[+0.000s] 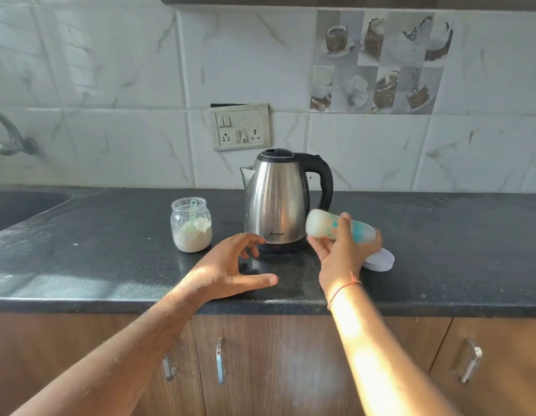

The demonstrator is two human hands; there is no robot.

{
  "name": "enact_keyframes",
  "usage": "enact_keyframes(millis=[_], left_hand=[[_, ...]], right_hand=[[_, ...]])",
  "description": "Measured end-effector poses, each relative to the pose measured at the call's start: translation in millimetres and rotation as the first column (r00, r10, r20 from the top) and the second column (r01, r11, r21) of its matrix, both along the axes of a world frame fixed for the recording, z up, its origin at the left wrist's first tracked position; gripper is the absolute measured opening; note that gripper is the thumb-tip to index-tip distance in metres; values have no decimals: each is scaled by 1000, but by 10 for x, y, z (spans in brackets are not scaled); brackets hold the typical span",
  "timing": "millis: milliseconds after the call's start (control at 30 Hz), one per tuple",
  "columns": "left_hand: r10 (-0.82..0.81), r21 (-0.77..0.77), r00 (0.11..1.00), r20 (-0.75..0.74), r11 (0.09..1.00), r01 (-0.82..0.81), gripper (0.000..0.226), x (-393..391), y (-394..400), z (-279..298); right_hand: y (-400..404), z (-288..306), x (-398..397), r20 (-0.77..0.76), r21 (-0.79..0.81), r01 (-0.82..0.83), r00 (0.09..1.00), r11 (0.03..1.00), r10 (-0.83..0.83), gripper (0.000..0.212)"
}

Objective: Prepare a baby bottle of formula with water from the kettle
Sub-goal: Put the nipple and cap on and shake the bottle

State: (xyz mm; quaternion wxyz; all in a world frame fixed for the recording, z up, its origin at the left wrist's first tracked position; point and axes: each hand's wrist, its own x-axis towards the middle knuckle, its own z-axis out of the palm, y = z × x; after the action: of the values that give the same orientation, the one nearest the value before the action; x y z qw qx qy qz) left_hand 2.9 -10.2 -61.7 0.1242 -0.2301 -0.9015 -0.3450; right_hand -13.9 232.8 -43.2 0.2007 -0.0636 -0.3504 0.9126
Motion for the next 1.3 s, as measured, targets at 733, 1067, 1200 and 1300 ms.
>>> enact_keyframes(millis=[733, 1067, 1200, 1300], left_hand=[[16, -18, 997, 71, 1000, -15, 98, -24, 17, -5], [76, 2, 913, 401, 996, -84, 92, -87, 277, 193], [193, -57, 941, 278, 981, -185, 85, -23, 345, 112], [155, -23, 958, 243, 988, -154, 79, -16, 332, 90]], right_hand=[[-108, -7, 71, 94, 529, -265, 962, 806, 255, 66], [-175, 6, 87, 85, 709, -198, 977, 677, 197, 87], [-248, -30, 65, 45, 811, -125, 987, 571, 152, 97], [-267, -39, 60, 48, 831, -127, 986, 541, 157, 98]])
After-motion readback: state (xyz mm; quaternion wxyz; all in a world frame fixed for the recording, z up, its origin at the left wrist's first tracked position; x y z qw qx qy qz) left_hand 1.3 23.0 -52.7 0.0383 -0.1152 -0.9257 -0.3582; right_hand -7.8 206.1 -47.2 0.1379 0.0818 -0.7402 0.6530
